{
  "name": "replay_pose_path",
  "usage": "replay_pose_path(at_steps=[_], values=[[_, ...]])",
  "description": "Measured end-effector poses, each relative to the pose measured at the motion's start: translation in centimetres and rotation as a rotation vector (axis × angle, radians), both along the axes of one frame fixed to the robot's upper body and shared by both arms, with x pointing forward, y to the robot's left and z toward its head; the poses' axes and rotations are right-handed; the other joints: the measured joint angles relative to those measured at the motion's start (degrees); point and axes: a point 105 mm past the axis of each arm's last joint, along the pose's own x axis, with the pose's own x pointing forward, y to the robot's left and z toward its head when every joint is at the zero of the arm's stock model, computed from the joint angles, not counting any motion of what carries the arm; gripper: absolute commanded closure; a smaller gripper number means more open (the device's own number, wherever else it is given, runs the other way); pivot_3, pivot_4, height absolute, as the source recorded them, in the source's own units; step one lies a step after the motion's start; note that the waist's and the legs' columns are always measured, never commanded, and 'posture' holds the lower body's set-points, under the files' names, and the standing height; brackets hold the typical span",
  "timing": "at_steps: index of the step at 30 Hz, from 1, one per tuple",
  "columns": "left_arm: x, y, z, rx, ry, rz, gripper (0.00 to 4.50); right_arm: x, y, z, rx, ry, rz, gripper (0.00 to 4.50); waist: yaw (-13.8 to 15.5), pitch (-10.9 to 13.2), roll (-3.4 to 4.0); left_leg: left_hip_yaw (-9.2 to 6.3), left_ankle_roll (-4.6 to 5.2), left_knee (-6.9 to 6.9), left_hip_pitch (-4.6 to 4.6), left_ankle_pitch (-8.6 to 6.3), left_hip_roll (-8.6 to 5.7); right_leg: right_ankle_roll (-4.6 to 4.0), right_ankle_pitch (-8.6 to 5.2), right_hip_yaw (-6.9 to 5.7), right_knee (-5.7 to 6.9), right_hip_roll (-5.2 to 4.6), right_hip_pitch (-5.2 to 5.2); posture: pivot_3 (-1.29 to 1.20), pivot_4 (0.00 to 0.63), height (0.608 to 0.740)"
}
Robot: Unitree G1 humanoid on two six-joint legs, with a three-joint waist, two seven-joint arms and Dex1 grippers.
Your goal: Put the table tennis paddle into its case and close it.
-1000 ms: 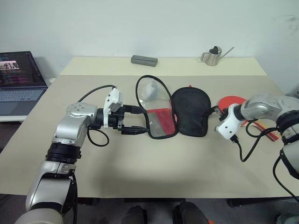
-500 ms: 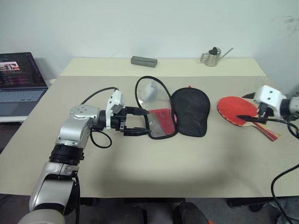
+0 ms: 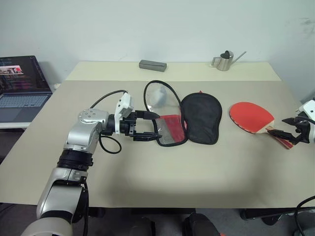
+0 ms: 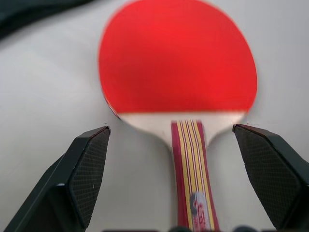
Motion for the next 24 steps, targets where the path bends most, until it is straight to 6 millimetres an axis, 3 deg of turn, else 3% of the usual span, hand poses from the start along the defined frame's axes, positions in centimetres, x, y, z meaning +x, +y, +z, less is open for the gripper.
replay_pose_path(at_steps=[7, 17, 23, 24], values=[[0.3, 0.0, 0.5, 0.010, -0.022, -0.003, 0.00, 0.8, -0.8, -1.9, 0.003, 0.051, -0.085, 0.04, -0.14, 0.00, 0.00, 0.04, 0.00, -0.02, 0.05, 0.00, 0.01, 0.00, 0.00, 0.03, 0.00, 0.01, 0.00, 0.00, 0.150, 0.740], [0.3, 0.2, 0.4, 0.015, -0.020, 0.004, 0.00, 2.2, 0.1, -3.3, 0.067, 0.082, -0.159, 0.04, -0.31, 0.00, 0.00, 0.05, -0.01, -0.03, 0.04, 0.01, 0.01, 0.00, 0.00, 0.05, -0.01, 0.01, 0.01, 0.00, 0.150, 0.740], [0.4, 0.8, 0.5, 0.028, -0.024, 0.018, 0.00, 2.1, 0.1, -4.0, 0.094, 0.114, -0.186, 0.04, -0.29, 0.00, 0.00, 0.03, -0.01, -0.03, 0.04, 0.00, 0.00, 0.00, 0.00, 0.04, -0.02, 0.01, 0.03, 0.00, 0.150, 0.740], [0.4, 0.8, 0.5, 0.029, -0.024, 0.019, 0.00, 2.1, 0.1, -4.0, 0.096, 0.117, -0.187, 0.21, -0.29, 0.00, 0.00, 0.00, -0.01, -0.03, 0.04, 0.00, 0.00, 0.00, 0.00, 0.01, -0.02, 0.01, 0.04, 0.00, 0.150, 0.740]])
